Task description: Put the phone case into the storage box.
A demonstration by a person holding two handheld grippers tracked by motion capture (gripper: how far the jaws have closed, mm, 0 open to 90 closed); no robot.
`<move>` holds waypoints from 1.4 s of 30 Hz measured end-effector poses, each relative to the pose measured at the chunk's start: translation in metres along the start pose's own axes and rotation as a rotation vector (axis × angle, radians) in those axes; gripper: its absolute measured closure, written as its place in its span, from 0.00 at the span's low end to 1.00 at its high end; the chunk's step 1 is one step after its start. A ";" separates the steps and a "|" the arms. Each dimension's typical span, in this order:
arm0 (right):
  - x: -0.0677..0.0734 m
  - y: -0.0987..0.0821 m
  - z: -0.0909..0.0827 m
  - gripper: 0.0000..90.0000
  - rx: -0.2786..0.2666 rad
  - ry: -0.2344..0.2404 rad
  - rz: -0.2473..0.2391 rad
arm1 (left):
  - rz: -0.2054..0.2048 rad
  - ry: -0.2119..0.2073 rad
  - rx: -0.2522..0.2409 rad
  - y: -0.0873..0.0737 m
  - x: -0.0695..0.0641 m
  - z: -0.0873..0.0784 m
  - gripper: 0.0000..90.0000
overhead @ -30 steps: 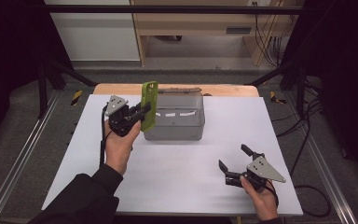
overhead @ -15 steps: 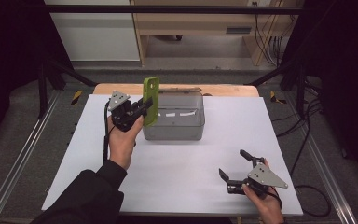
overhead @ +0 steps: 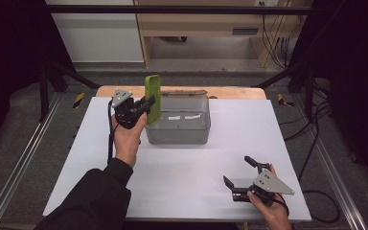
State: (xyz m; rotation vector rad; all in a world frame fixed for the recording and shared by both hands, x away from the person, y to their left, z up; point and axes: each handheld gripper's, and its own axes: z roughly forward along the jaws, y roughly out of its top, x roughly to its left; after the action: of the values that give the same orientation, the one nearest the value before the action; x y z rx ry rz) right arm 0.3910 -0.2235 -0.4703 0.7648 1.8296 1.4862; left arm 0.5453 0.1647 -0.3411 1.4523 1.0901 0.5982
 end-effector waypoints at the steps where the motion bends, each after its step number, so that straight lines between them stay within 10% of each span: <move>1: 0.000 0.000 0.000 0.03 0.000 0.000 0.000 | -0.002 0.003 0.001 0.000 0.001 0.001 0.86; 29: 0.003 -0.001 0.002 0.03 0.003 0.014 -0.018 | -0.012 0.036 0.007 -0.008 0.009 0.023 0.86; 42: 0.004 -0.001 0.002 0.03 0.008 0.015 -0.027 | 0.056 0.044 -0.015 -0.009 0.002 0.023 0.86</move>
State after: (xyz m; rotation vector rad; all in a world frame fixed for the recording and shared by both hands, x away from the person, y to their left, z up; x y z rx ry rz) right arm 0.3904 -0.2192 -0.4717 0.7314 1.8513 1.4717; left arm 0.5632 0.1545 -0.3548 1.4667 1.0802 0.6794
